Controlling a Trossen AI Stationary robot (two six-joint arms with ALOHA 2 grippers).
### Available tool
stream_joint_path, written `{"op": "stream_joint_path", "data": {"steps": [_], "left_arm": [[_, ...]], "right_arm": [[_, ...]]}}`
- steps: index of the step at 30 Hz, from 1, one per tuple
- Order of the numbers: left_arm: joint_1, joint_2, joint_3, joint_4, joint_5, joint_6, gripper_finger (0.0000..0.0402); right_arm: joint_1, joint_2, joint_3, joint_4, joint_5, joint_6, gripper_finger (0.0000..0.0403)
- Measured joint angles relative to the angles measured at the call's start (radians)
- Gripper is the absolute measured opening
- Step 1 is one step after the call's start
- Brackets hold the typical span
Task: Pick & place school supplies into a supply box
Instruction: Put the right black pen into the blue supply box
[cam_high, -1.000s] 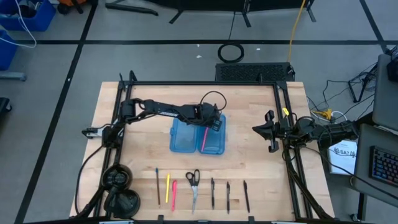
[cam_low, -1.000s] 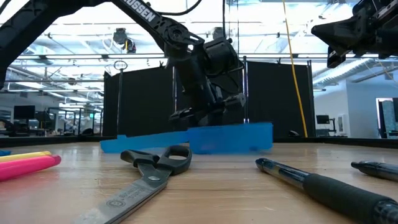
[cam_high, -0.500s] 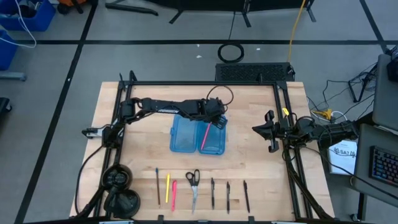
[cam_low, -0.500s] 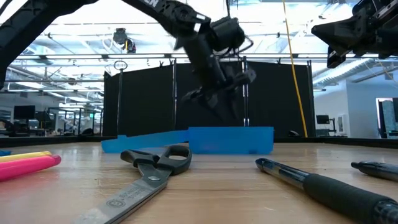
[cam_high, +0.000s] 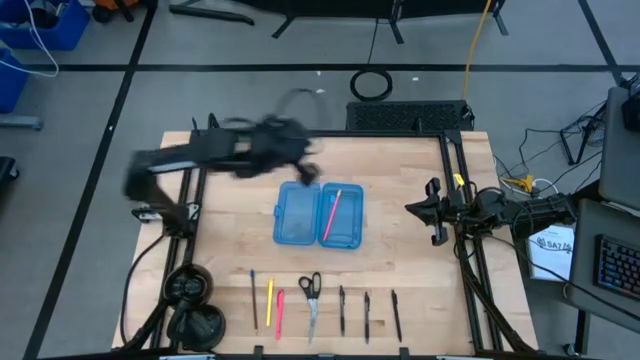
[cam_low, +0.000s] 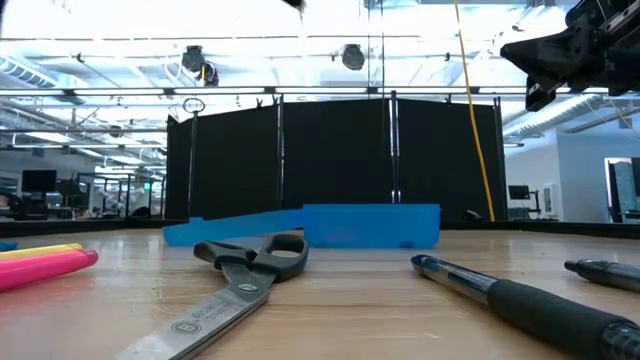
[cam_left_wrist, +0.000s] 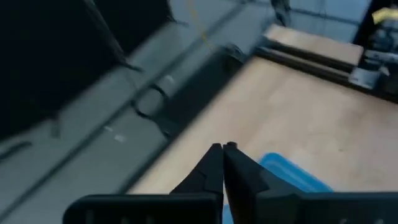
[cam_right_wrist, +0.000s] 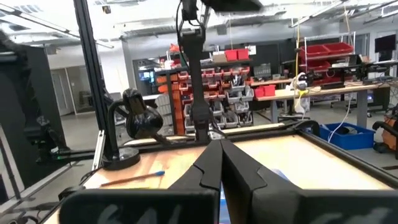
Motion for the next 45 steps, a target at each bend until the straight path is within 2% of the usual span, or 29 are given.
{"op": "stream_joint_path", "data": {"steps": [2, 5, 10, 16, 20, 22, 24, 27, 37, 41, 45], "left_arm": [[-0.046, -0.129, -0.073, -0.024, -0.061, -0.005, 0.0010], [-0.089, -0.322, -0.228, -0.016, -0.065, 0.006, 0.0004], [-0.109, -0.591, -0.566, 0.117, 0.093, 0.207, 0.0003], [-0.110, -0.768, -0.981, 0.492, 0.374, 0.362, 0.0002], [-0.113, -0.839, -1.183, 0.869, 0.545, 0.428, 0.0002], [-0.118, -0.863, -1.286, 1.011, 0.639, 0.484, 0.0002], [-0.119, -0.882, -1.373, 1.123, 0.691, 0.519, 0.0002], [-0.096, -0.906, -1.474, 1.233, 0.676, 0.505, 0.0002], [0.004, -0.990, -1.736, 1.372, 0.648, 0.404, 0.0001], [0.036, -1.014, -1.816, 1.424, 0.648, 0.397, 0.0003], [0.055, -1.017, -1.867, 1.450, 0.588, 0.373, 0.0005]], "right_arm": [[0.000, 0.003, 0.000, 0.001, 0.000, 0.000, 0.0000], [0.000, 0.006, 0.000, 0.002, 0.003, 0.000, 0.0000], [0.000, 0.006, 0.000, 0.011, 0.003, -0.020, 0.0000], [0.000, 0.006, 0.000, 0.010, 0.004, -0.034, 0.0000], [0.000, 0.006, 0.000, 0.008, 0.005, -0.035, 0.0000], [0.000, 0.007, 0.000, -0.002, 0.006, -0.049, 0.0000], [0.000, 0.012, 0.000, -0.007, 0.006, -0.056, 0.0000], [0.000, 0.023, 0.000, -0.021, 0.006, -0.054, 0.0000], [0.000, 0.076, 0.000, -0.030, 0.006, -0.017, 0.0000], [0.000, 0.100, 0.000, -0.036, 0.006, 0.056, 0.0000], [0.000, 0.121, 0.000, -0.009, 0.004, 0.017, 0.0000]]}}
